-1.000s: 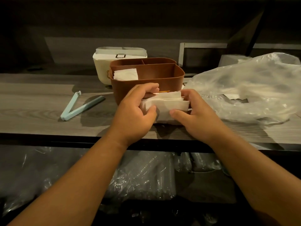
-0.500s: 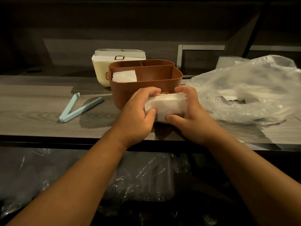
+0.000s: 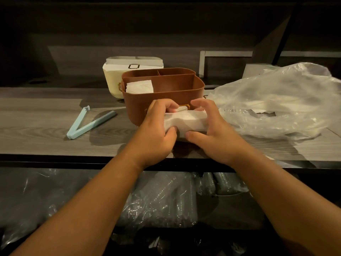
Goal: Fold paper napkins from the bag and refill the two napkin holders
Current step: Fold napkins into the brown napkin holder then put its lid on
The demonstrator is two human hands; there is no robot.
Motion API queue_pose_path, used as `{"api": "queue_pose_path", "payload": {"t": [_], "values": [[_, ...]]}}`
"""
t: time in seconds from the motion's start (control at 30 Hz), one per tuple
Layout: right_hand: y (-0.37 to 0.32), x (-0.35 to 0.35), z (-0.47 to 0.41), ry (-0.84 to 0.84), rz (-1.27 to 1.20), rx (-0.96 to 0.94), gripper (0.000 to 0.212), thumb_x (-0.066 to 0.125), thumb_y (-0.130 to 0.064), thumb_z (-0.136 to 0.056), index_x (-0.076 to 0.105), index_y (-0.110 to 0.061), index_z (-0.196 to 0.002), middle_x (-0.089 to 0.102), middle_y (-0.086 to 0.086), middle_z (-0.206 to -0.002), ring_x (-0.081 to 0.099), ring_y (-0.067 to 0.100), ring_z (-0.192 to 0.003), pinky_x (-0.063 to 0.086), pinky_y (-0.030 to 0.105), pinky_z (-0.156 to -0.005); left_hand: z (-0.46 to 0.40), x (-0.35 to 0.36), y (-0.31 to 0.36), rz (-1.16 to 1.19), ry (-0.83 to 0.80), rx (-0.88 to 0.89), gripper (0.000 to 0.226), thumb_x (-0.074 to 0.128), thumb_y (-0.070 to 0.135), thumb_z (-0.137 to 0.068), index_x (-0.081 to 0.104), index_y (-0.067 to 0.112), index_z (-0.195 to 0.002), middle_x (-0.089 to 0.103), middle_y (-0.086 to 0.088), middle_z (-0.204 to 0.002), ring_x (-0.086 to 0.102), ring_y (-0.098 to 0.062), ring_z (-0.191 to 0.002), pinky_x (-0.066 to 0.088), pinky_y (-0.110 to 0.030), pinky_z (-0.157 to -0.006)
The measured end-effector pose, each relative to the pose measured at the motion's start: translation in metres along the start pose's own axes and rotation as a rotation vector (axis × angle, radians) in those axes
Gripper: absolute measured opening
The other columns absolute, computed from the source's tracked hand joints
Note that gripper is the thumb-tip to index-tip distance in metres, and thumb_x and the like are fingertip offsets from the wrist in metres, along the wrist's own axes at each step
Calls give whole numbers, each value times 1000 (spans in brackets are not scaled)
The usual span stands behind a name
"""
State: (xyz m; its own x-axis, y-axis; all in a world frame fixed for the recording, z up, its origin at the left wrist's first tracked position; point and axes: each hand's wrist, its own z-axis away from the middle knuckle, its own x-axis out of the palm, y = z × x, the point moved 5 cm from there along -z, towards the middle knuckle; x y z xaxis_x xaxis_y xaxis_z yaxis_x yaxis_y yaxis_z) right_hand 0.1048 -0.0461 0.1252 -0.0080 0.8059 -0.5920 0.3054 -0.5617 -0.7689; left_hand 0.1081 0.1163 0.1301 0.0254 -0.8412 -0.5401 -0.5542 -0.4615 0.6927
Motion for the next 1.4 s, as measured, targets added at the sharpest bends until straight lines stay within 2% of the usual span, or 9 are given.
{"api": "queue_pose_path", "payload": {"t": [0.2, 0.37, 0.5, 0.57, 0.7, 0.83, 1.03, 1.2, 1.4], "values": [[0, 1, -1, -1, -40, -15, 70, 72, -26, -90, 27, -58, -132, 38, -17, -138, 50, 14, -120, 53, 36, -100, 1, 0, -1, -19, 22, 11, 51, 68, 21, -93, 32, 43, -121, 39, 11, -123, 46, -1, -111, 48, -9, -81], [4, -5, 0, 63, -100, -4, 58, 70, -19, -91, 40, -45, -133, 44, -8, -138, 53, 18, -116, 54, 24, -89, 0, 0, -4, -19, 42, 5, 51, 65, 13, -95, 33, 43, -119, 39, 12, -123, 44, 8, -112, 47, -6, -82], [2, -9, 0, 120, -54, -36, 40, 70, -17, -93, 50, -41, -117, 52, -12, -123, 58, 5, -95, 50, 6, -62, 0, -3, -2, 15, 76, -6, 53, 66, 10, -94, 33, 42, -121, 40, 10, -123, 47, -1, -114, 51, -17, -91], [2, -11, 0, 140, -57, -53, 36, 71, -15, -91, 53, -38, -112, 56, -14, -114, 59, 5, -91, 49, 7, -62, 1, -4, -2, 41, 72, 5, 56, 71, 14, -91, 33, 42, -122, 42, 10, -123, 48, -4, -115, 53, -21, -91], [4, -11, 0, 138, -58, -34, 34, 75, -21, -85, 55, -37, -107, 60, -14, -105, 60, 7, -91, 49, 17, -69, 1, -1, -2, 39, 1, -22, 57, 77, 20, -86, 39, 40, -123, 48, 14, -118, 51, -2, -110, 48, -11, -84], [4, -10, 0, 112, -69, -8, 32, 76, -22, -86, 57, -36, -107, 61, -15, -100, 60, 4, -84, 46, 10, -58, 0, -2, -1, 13, 20, -36, 49, 74, 17, -88, 45, 39, -120, 50, 23, -112, 53, -1, -107, 52, -20, -88], [2, -11, 1, 128, -98, -28, 42, 81, -23, -82, 55, -37, -112, 59, -18, -108, 61, 5, -95, 55, 15, -69, 0, -5, -4, 96, 26, -50, 56, 78, 17, -85, 43, 39, -124, 51, 16, -117, 53, -2, -108, 53, -13, -81], [2, -10, 1, 83, -74, 27, 53, 80, -20, -83, 46, -36, -119, 54, -18, -109, 58, 4, -93, 48, 4, -59, -2, -1, -10, 40, -31, -93, 56, 75, 21, -88, 37, 43, -124, 44, 15, -119, 47, 1, -110, 51, -24, -91], [4, -7, 2, 50, -146, 117, 53, 78, -20, -86, 42, -39, -121, 56, -14, -113, 63, 8, -95, 56, 14, -64, 5, -3, -2, 9, 0, -70, 50, 70, 14, -89, 39, 41, -118, 44, 12, -119, 49, -3, -110, 52, -18, -83]]}}
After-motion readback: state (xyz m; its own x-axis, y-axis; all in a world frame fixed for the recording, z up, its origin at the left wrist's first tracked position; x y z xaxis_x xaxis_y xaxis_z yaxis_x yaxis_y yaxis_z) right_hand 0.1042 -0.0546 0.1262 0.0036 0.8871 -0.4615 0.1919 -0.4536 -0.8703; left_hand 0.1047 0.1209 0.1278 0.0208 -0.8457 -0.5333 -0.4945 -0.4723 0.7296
